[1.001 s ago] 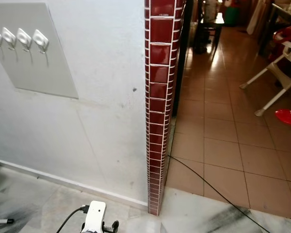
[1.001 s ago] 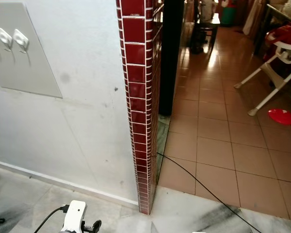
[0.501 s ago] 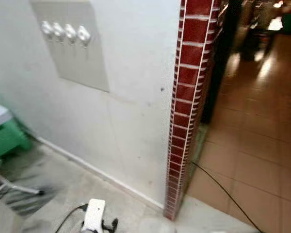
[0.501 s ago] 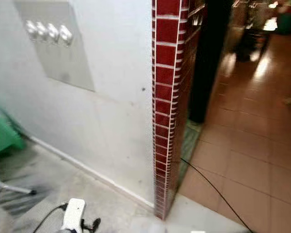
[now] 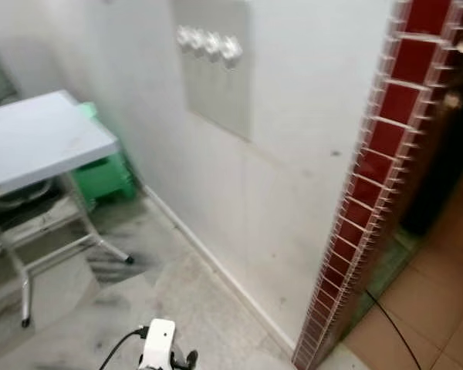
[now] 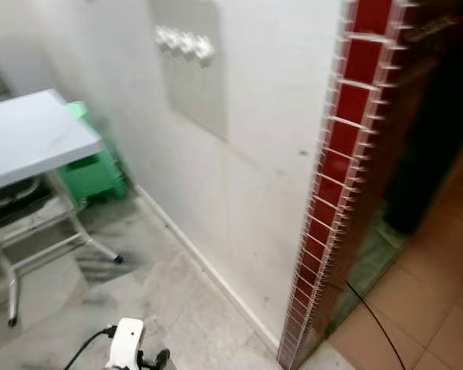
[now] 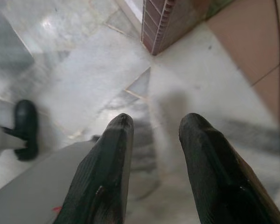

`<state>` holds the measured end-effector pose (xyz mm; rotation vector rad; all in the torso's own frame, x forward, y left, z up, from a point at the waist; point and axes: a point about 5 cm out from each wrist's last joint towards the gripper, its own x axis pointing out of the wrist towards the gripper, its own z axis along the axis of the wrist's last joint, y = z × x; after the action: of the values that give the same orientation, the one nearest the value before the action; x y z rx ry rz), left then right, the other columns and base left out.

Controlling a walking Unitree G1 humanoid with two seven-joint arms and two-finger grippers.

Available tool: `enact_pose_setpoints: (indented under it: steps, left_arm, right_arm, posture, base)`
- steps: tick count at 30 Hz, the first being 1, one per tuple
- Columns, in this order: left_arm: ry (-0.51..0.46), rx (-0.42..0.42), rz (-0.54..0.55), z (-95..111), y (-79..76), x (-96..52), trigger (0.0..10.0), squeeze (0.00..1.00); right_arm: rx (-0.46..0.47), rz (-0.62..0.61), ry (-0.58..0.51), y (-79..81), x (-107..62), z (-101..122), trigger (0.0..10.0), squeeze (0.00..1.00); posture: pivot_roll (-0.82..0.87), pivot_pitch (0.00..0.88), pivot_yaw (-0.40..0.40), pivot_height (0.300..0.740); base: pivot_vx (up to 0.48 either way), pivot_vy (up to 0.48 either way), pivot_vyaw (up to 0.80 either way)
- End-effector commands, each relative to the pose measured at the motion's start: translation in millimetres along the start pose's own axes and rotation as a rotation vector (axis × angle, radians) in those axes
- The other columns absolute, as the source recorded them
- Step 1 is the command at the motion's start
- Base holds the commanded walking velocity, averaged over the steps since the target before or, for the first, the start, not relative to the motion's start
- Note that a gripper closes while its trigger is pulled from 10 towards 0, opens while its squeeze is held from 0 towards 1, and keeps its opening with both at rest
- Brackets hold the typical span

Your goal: Hang keys on a hook

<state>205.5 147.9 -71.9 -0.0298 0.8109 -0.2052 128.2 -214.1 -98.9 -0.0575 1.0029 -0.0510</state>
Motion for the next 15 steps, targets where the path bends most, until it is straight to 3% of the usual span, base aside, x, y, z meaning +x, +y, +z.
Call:
enact_pose_setpoints:
  steps: [1,15]
  left_arm:
    - [0.021,-0.001,0.037,-4.6,11.2,-3.2,10.0,0.00]
    - [0.029,-0.005,0.041,-7.0,10.8,-3.7,10.0,0.00]
  right_arm:
    - [-0.005,0.034,-0.026,12.0,3.1,8.8,10.0,0.00]
    - [-0.027,0.039,-0.029,9.6,3.2,10.4,10.0,0.00]
  posture:
    - [-0.05,0.000,0.018,0.740]
    - [-0.05,0.000,0.010,0.740]
  base:
    - [0.000,0.000,0.80]
    - [0.000,0.000,0.80]
